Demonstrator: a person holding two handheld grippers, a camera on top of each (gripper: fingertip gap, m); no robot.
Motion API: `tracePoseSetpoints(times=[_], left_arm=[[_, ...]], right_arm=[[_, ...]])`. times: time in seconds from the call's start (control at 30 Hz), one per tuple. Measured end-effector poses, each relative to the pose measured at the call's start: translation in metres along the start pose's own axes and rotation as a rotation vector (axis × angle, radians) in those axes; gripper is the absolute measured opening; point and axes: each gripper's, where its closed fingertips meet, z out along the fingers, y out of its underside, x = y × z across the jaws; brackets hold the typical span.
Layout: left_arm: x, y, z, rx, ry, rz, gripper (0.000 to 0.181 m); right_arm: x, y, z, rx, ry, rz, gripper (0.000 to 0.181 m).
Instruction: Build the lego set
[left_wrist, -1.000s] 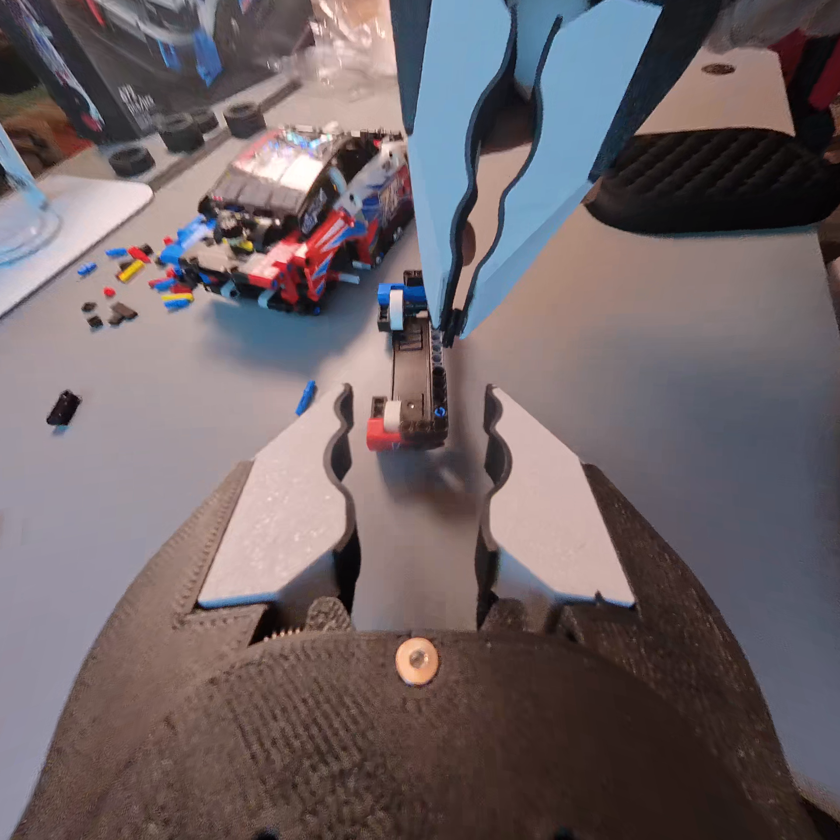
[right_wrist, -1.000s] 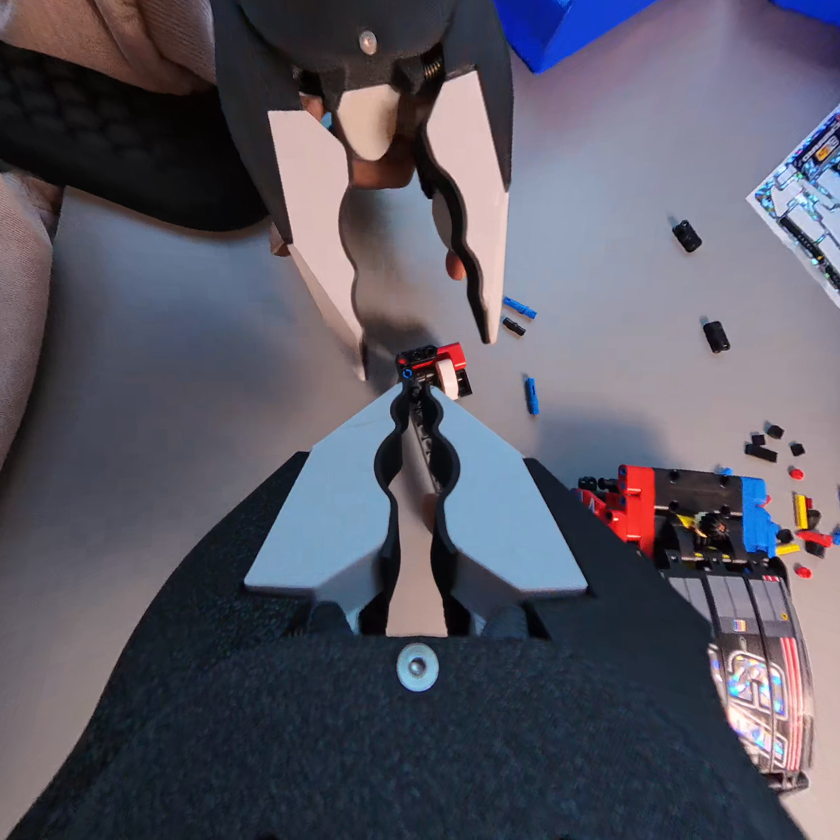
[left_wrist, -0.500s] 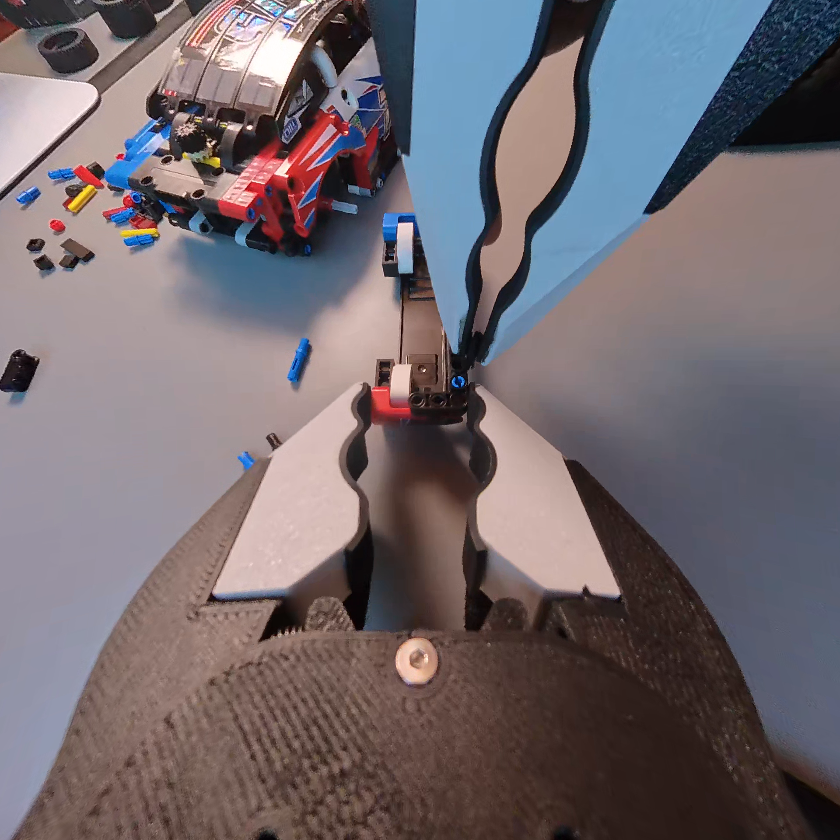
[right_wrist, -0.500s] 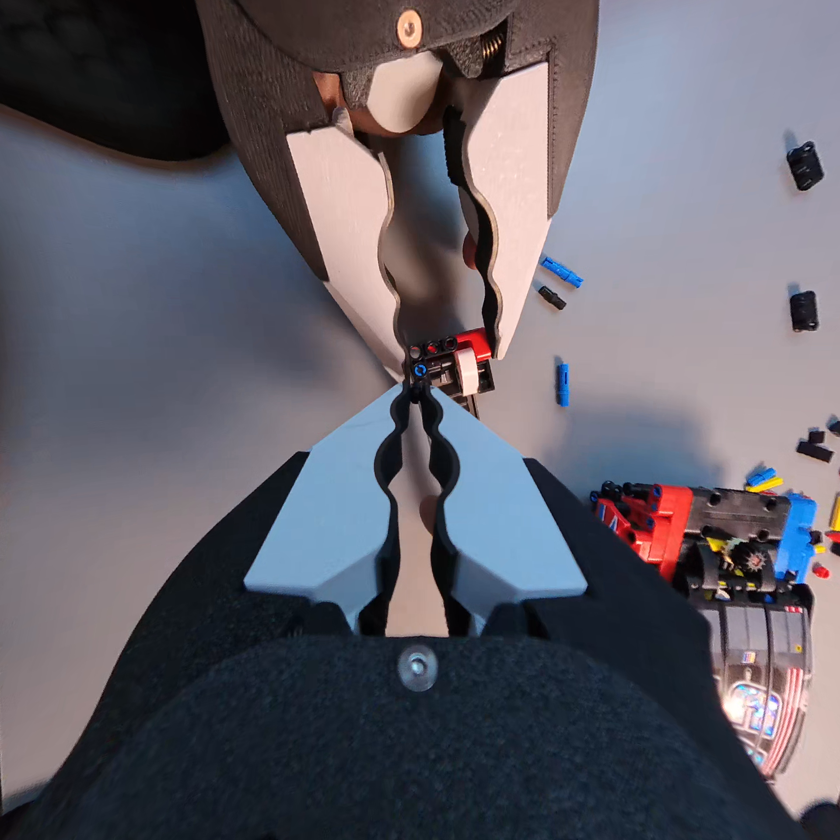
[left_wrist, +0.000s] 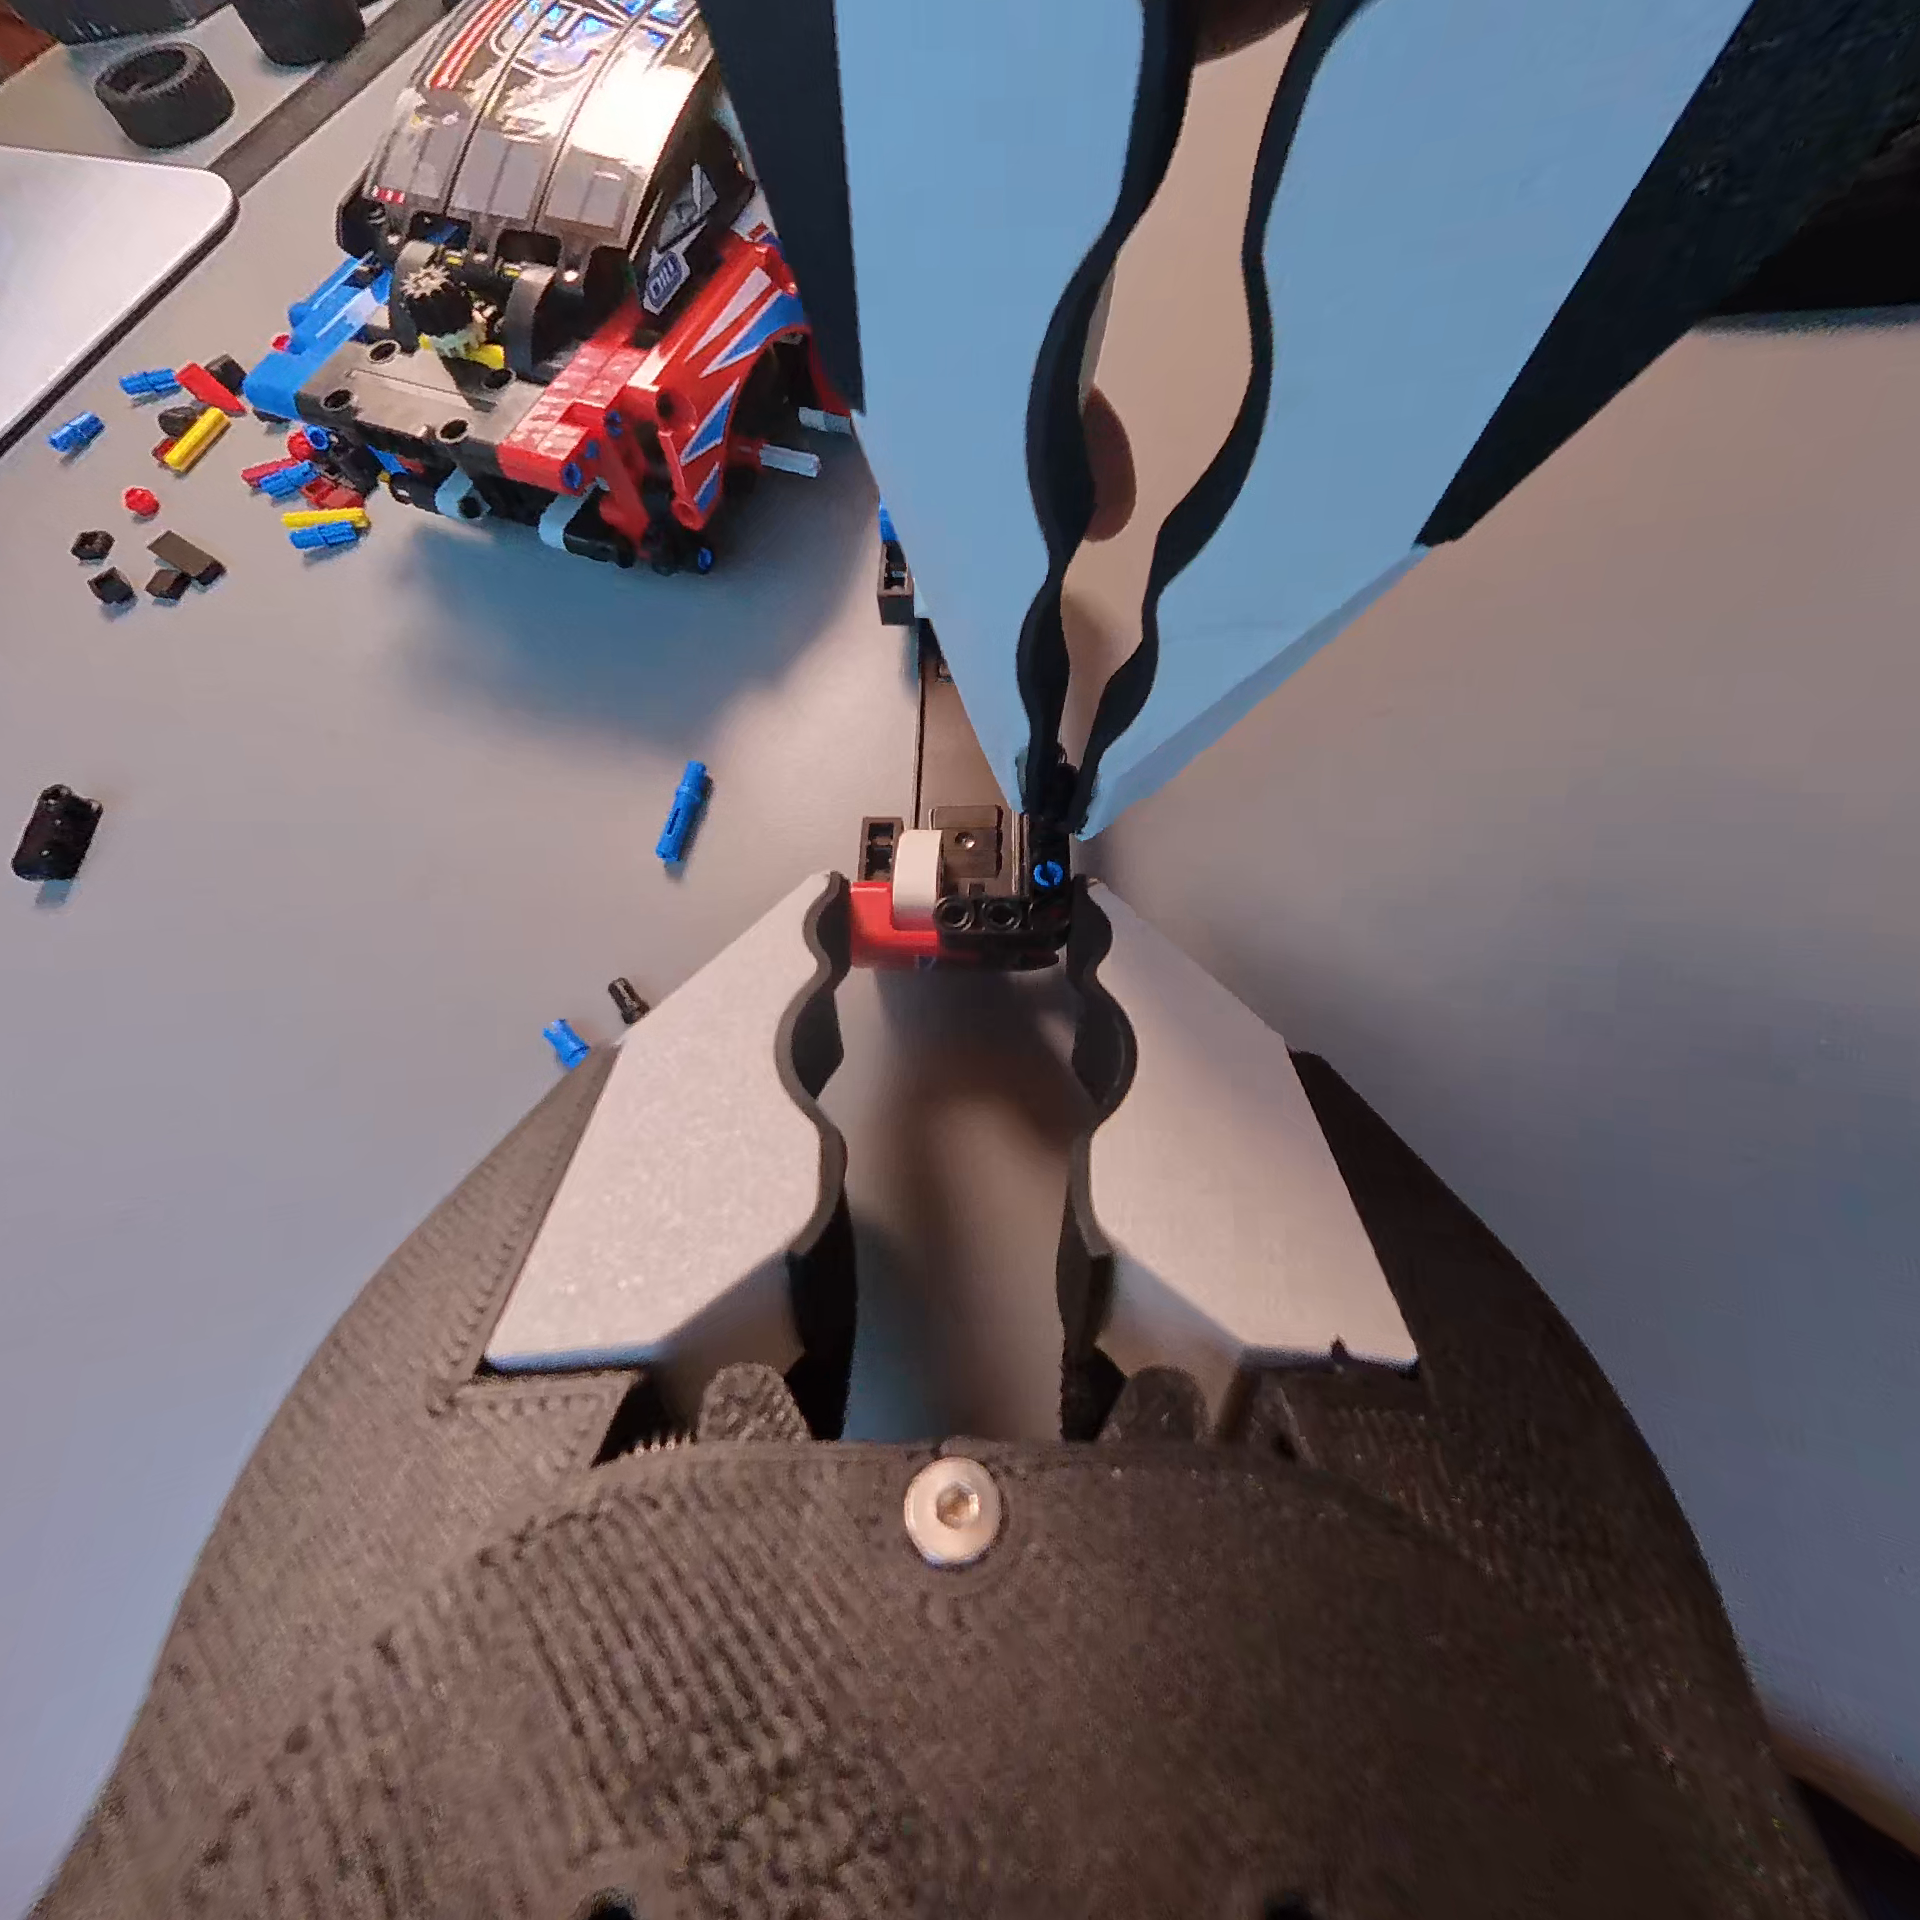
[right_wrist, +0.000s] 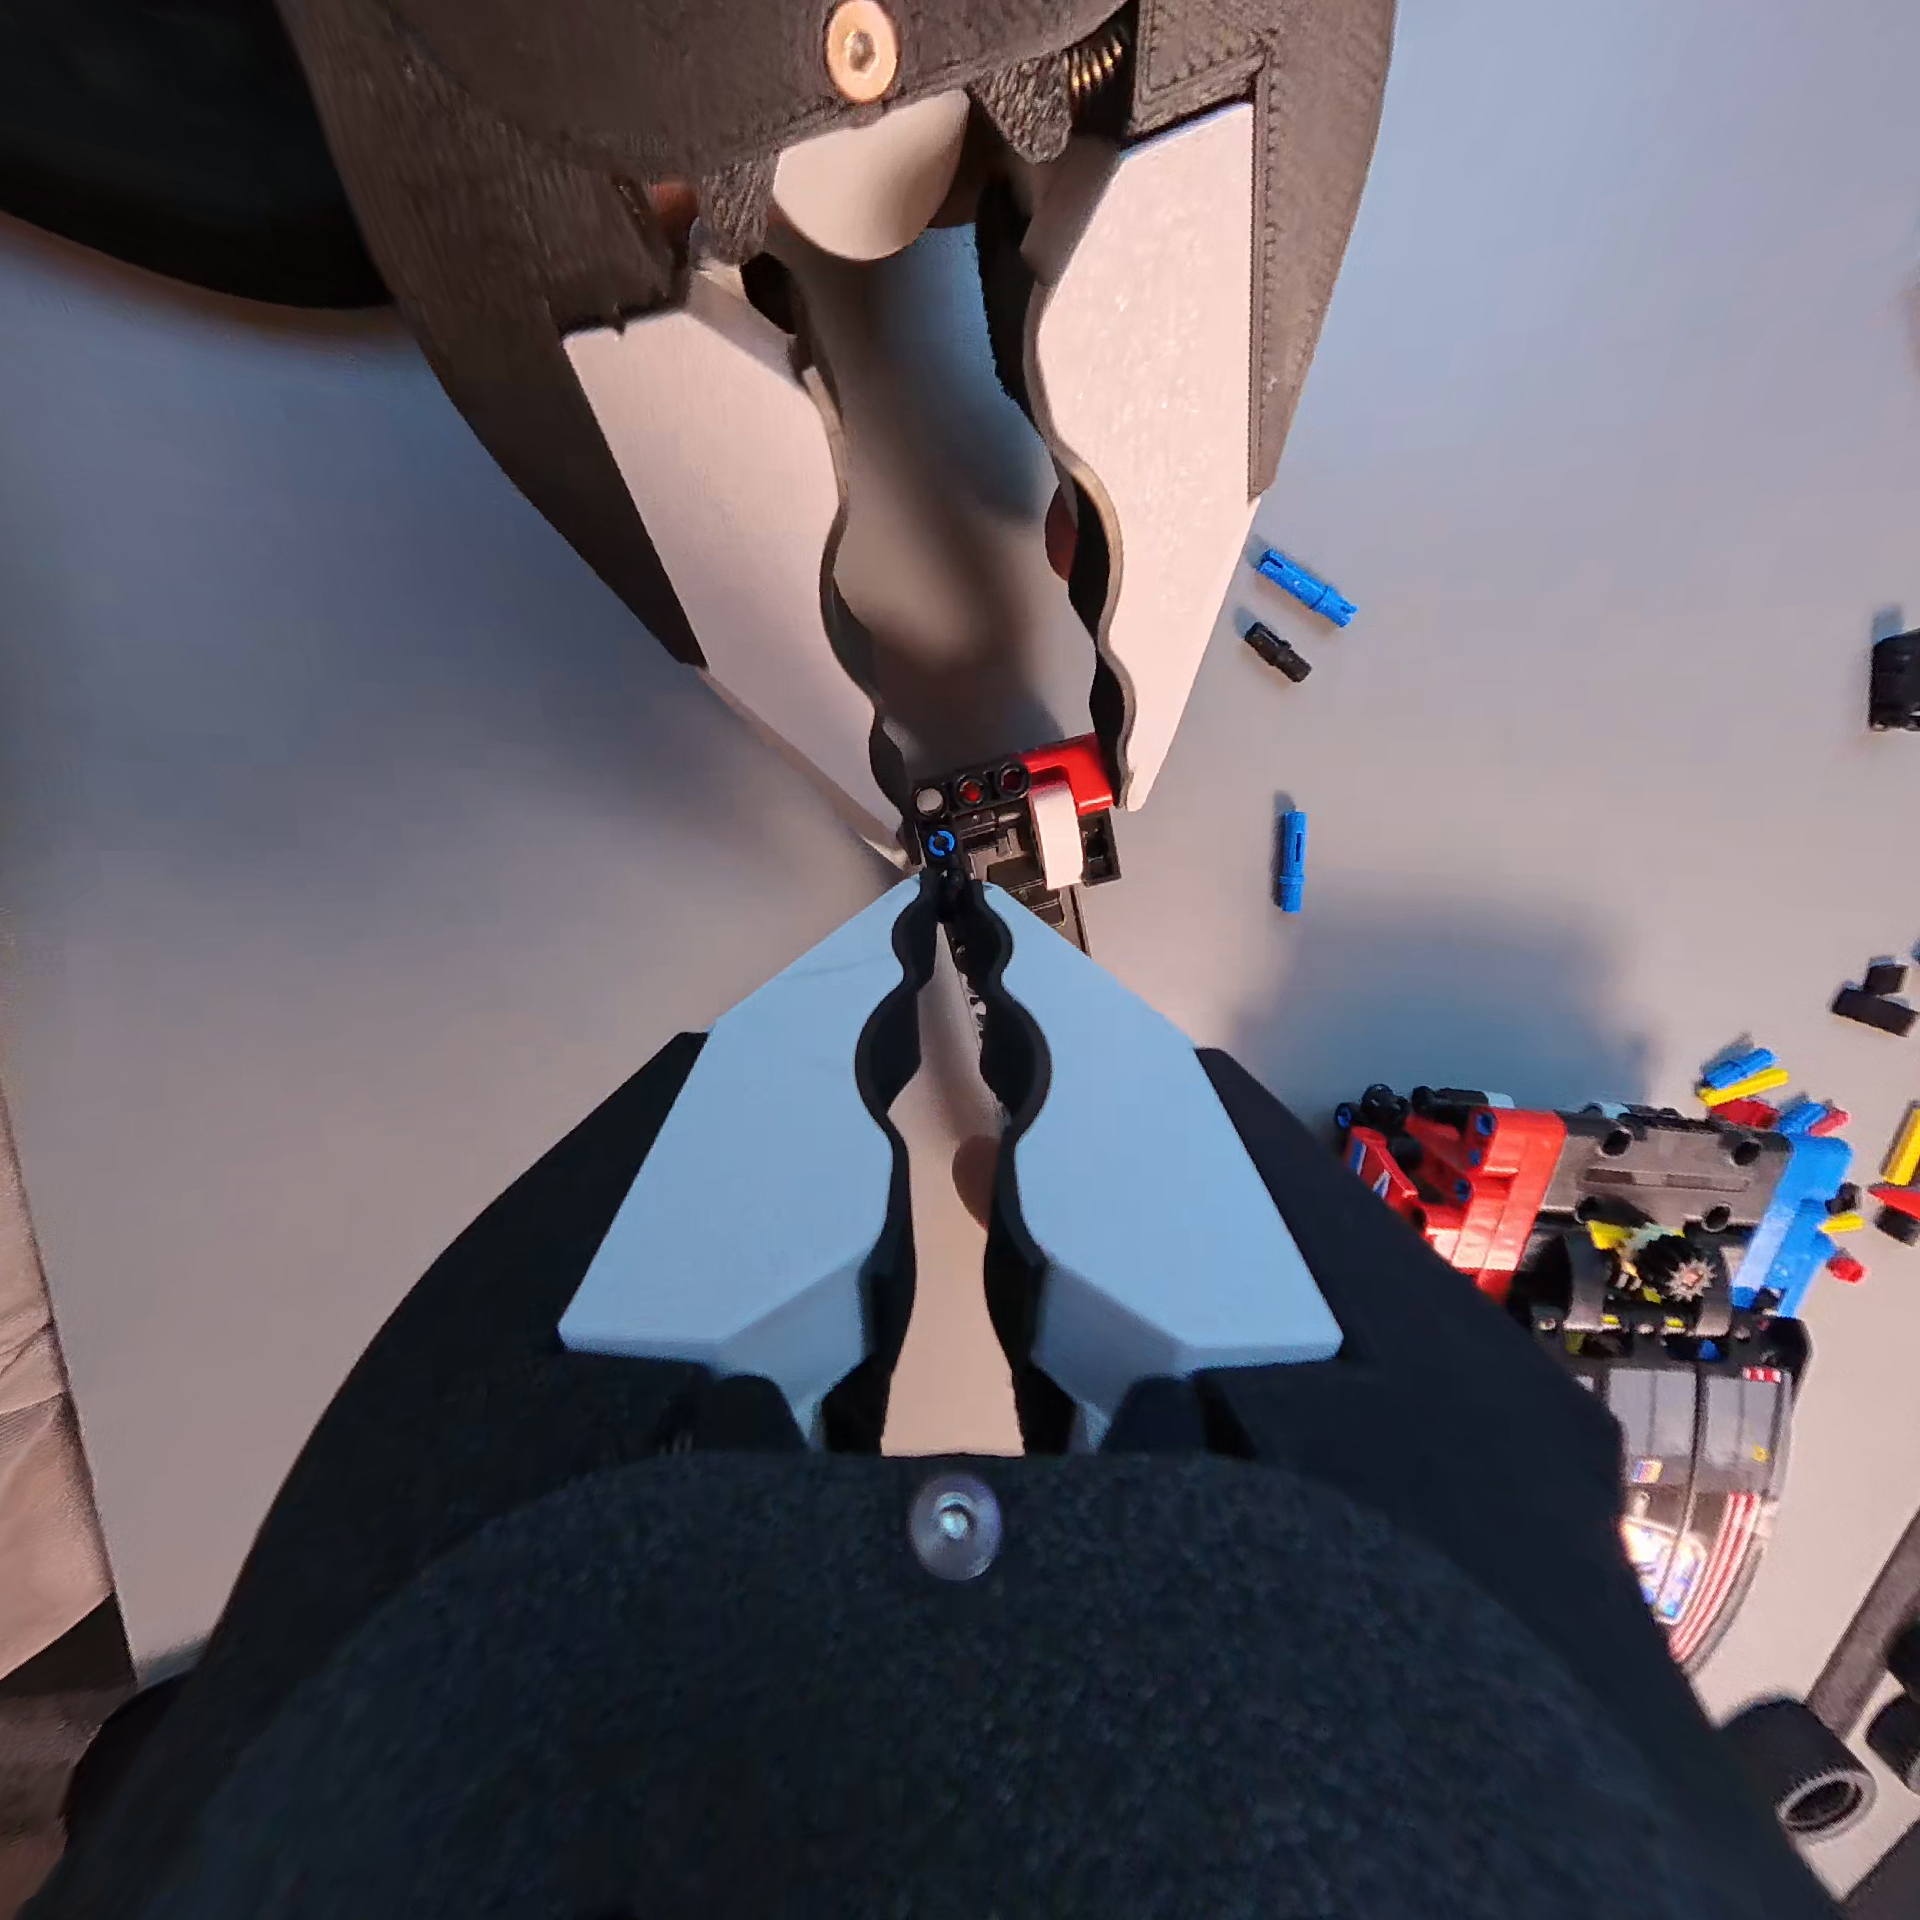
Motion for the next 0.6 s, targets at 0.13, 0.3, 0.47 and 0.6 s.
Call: tracePoseSetpoints(times=[0.13, 0.3, 0.47, 0.6], left_arm=[[-0.0007, 0.0003, 0.0002, 0.001, -0.013, 0.004, 0.039], [-0.0012, 0.0006, 0.0006, -0.006, -0.021, 0.008, 0.040], [-0.0007, 0.0010, 0.0001, -0.008, -0.013, -0.011, 0.040], [-0.0045, 0.0022, -0.0009, -0.010, -0.030, -0.029, 0.039]], right_arm=[[0.0009, -0.0024, 0.0006, 0.008, -0.040, 0.080, 0.001], [0.0008, -0.0019, 0.0015, -0.006, -0.039, 0.109, 0.001], [-0.0002, -0.0004, 0.0008, -0.073, -0.053, 0.057, 0.001], [0.0031, -0.0043, 0.0041, -0.056, -0.049, 0.080, 0.001]])
